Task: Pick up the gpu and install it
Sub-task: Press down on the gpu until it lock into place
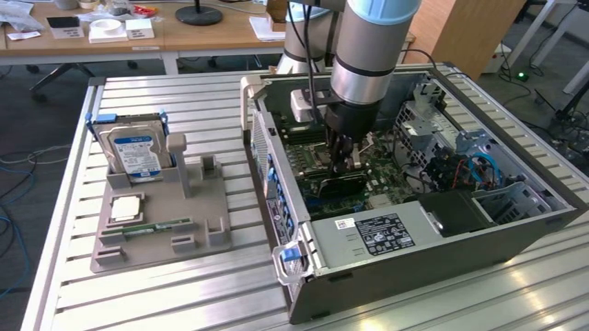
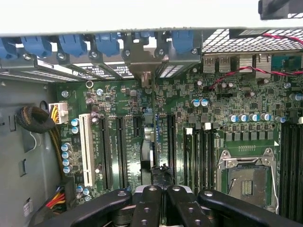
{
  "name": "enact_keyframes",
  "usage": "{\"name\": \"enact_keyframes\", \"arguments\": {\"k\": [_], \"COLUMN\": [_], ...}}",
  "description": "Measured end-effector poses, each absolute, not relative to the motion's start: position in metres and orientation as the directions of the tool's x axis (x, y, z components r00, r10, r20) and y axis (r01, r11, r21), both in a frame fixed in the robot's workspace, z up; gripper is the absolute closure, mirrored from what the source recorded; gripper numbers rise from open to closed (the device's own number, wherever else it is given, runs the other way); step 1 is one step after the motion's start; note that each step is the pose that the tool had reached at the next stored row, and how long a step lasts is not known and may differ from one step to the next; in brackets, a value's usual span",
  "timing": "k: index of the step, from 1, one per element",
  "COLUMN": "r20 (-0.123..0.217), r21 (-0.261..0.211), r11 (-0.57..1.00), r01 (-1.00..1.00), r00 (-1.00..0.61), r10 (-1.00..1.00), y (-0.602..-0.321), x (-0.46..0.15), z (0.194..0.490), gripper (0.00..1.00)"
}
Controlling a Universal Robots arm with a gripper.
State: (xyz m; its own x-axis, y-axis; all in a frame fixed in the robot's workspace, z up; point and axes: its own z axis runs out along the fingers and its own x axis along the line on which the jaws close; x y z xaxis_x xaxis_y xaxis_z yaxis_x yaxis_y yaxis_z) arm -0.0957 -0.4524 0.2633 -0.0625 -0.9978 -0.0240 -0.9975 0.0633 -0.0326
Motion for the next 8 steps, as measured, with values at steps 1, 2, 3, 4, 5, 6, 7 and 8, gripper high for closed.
{"name": "enact_keyframes", "arguments": {"k": [1, 2, 3, 4, 5, 6, 7, 8], "r20": [-0.024, -0.024, -0.024, -0.024, -0.024, -0.024, -0.024, -0.024], "r21": [-0.033, -0.033, -0.033, -0.033, -0.033, -0.033, -0.033, -0.033], "r11": [0.063, 0.063, 0.063, 0.063, 0.063, 0.063, 0.064, 0.064], "r01": [-0.997, -0.997, -0.997, -0.997, -0.997, -0.997, -0.997, -0.997], "r00": [-0.063, -0.063, -0.063, -0.063, -0.063, -0.063, -0.063, -0.063], "r10": [-0.998, -0.998, -0.998, -0.998, -0.998, -0.998, -0.998, -0.998], "y": [-0.4524, -0.4524, -0.4524, -0.4524, -0.4524, -0.4524, -0.4524, -0.4524], "x": [-0.0957, -0.0957, -0.0956, -0.0957, -0.0957, -0.0959, -0.0963, -0.0969], "z": [0.2633, 0.2633, 0.2633, 0.2633, 0.2633, 0.2633, 0.2632, 0.2631], "gripper": [0.89, 0.89, 0.89, 0.89, 0.89, 0.89, 0.89, 0.89]}}
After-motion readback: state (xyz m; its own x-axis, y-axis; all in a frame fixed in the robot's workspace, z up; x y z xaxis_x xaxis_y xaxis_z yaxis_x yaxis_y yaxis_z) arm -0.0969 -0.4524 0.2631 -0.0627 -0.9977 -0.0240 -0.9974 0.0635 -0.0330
